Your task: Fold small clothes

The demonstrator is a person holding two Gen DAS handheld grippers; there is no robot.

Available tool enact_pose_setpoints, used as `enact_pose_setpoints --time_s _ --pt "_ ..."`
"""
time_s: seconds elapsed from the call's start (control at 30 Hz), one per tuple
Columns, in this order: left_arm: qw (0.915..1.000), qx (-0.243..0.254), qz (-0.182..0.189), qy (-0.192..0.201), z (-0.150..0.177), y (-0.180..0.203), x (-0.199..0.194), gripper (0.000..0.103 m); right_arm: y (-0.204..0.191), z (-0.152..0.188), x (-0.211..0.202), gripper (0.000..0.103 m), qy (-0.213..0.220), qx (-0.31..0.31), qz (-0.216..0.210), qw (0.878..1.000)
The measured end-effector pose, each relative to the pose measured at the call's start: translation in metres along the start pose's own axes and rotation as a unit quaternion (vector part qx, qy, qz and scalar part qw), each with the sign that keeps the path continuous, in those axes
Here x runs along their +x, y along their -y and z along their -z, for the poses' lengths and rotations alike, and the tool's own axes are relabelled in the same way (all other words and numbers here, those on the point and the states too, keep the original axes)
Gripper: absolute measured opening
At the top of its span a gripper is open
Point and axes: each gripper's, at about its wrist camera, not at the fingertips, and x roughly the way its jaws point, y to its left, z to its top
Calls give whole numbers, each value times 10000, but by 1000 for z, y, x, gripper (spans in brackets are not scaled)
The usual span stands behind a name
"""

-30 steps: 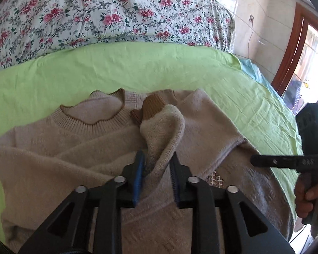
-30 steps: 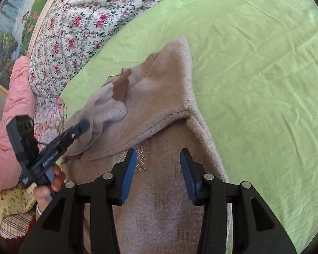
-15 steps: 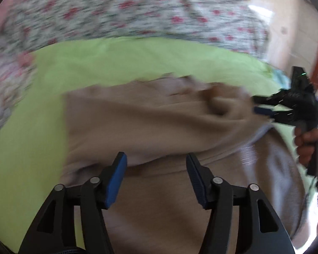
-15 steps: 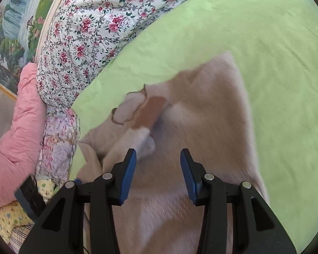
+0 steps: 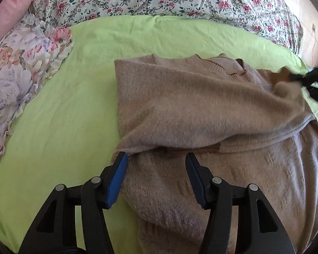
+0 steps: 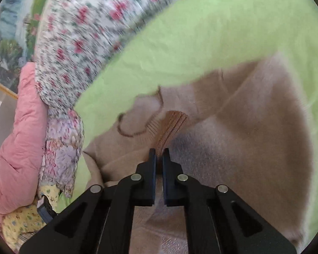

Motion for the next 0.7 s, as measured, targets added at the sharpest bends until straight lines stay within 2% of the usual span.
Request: enact_pose_setpoints --time_s 0.13,0.23,0.27,0.3,0.37,0.4,0.5,0.57,0.63,0.7 --pt "9999 -105 16 -17 -1 -1 4 51 -17 14 -62 6 426 146 -79 9990" --pt "9995 -300 56 33 -5 -6 2 46 -25 18 -94 5 756 329 -67 9966" --pt "9994 -332 23 43 -7 -6 1 46 -26 12 -98 5 950 394 53 9947" --pt "9993 -361 -91 52 -8 -7 1 46 -25 6 -99 0 1131 396 233 9925" --pt "9990 -438 -115 42 -10 -10 1 44 -13 -17 -89 0 1514 637 755 9835" --pt "9987 -506 -74 47 -11 -12 1 44 -7 -28 -76 1 1441 637 846 9839" --pt "9981 -616 -34 31 -11 -15 1 43 3 -40 -34 1 745 404 1114 9902" --pt "9981 -622 -19 28 -10 -16 2 43 7 -26 -26 1 484 277 796 9953" --pt "9983 -578 -14 -7 -8 -15 5 43 6 -5 -26 2 278 -337 903 9950" --pt "9988 -481 0 -53 -8 -13 8 43 12 15 -30 2 125 -988 1130 9886"
